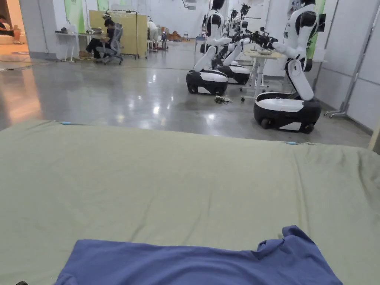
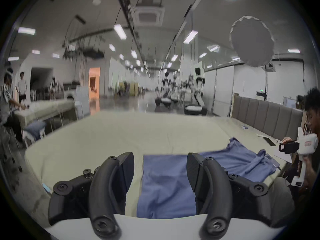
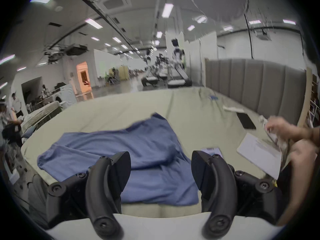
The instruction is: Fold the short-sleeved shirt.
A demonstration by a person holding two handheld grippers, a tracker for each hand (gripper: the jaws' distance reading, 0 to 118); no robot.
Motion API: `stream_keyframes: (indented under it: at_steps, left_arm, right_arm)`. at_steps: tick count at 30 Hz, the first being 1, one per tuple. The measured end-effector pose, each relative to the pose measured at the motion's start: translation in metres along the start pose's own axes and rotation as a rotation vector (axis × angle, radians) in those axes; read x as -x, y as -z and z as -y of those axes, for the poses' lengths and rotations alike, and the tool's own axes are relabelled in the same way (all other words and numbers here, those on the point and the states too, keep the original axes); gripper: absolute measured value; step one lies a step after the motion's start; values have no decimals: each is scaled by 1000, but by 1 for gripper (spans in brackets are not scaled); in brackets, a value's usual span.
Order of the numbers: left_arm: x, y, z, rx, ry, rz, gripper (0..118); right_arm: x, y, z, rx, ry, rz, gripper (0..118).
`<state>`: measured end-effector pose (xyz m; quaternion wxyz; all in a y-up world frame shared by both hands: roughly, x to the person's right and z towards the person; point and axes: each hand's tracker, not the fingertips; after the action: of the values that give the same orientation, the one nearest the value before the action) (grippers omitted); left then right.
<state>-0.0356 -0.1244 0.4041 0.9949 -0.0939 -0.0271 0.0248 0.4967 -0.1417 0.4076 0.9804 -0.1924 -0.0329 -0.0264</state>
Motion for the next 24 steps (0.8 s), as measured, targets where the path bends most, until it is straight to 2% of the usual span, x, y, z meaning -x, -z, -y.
stream_keyframes:
  at_steps: [4,8,9,11,12,13,14,16,18,19,20,21,23,24]
  left_arm:
    - [-31,-12,-11,-60,40,11,63]
    - [-49,-26,-11,-188,11,78,63]
    - [-51,-28,-12,-207,-2,84,63]
    - [-53,-28,-12,-201,-12,76,63]
    - [-57,-28,-15,-200,-11,81,63]
    - [-57,-27,-15,-195,-11,82,63]
    - [-56,-26,-14,-188,-14,95,63]
    - [-59,-26,-16,-177,-8,99,63]
    - [-59,-26,-15,-167,-6,68,61]
    - [-58,-25,-15,-156,-13,62,58]
    - [-58,-21,-17,-130,-28,60,36]
    - [-57,-18,-16,-107,-48,63,11]
    - [-56,-12,-15,-53,-66,52,8]
    - [-57,-10,-16,-25,-53,68,4]
  right_arm:
    - [30,-7,-12,-60,-26,-54,80]
    - [49,-16,-11,-219,-16,-30,80]
    - [50,-16,-12,-235,18,-50,81]
    - [48,-9,-13,-210,134,-67,81]
    - [43,0,-13,-143,190,-98,80]
    - [41,6,-13,-81,206,-119,80]
    - [44,9,-12,-40,205,-56,80]
    - [50,6,-8,-83,137,16,77]
    - [54,-3,-6,-151,56,-2,64]
    - [57,-5,-8,-127,24,-6,50]
    - [61,-5,-10,-117,-19,2,18]
    - [65,-4,-12,-100,-52,13,0]
    - [63,-3,-7,-89,-50,-29,0]
    - [63,-5,-7,-82,-37,-84,0]
